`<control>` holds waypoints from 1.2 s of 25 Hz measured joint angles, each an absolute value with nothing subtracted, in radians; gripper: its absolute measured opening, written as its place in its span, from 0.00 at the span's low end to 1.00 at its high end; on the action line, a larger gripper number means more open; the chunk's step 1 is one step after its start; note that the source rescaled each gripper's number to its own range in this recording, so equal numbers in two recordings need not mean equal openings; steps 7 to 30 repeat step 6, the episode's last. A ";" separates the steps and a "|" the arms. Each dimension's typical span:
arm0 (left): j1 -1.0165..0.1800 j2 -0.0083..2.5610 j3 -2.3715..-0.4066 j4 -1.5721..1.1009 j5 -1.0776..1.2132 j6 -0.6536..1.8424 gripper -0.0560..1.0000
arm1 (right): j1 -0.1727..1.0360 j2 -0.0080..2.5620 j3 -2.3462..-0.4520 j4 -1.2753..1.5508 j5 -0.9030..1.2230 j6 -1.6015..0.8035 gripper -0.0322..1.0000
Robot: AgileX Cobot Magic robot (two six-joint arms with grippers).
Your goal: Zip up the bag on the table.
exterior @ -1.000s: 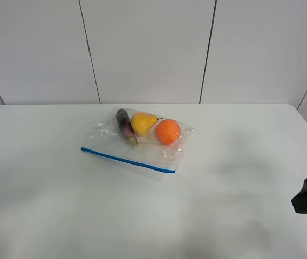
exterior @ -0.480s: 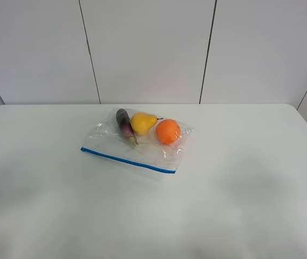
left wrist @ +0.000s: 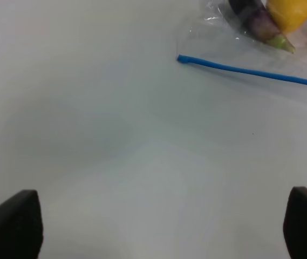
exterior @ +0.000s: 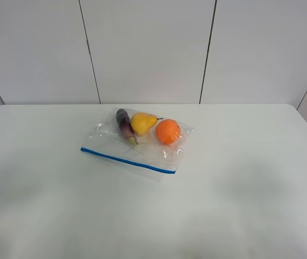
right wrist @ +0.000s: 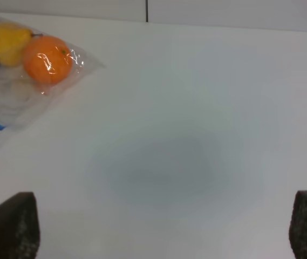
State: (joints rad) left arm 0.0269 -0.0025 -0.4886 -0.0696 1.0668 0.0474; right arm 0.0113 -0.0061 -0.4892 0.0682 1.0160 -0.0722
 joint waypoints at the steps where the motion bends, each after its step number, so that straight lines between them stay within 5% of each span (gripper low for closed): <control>1: 0.027 -0.002 -0.489 -0.070 1.067 0.047 1.00 | 0.011 -0.006 -0.489 0.068 1.016 -0.072 1.00; 30: 0.027 -0.002 -0.489 -0.070 1.067 0.047 1.00 | 0.011 -0.006 -0.489 0.068 1.016 -0.071 1.00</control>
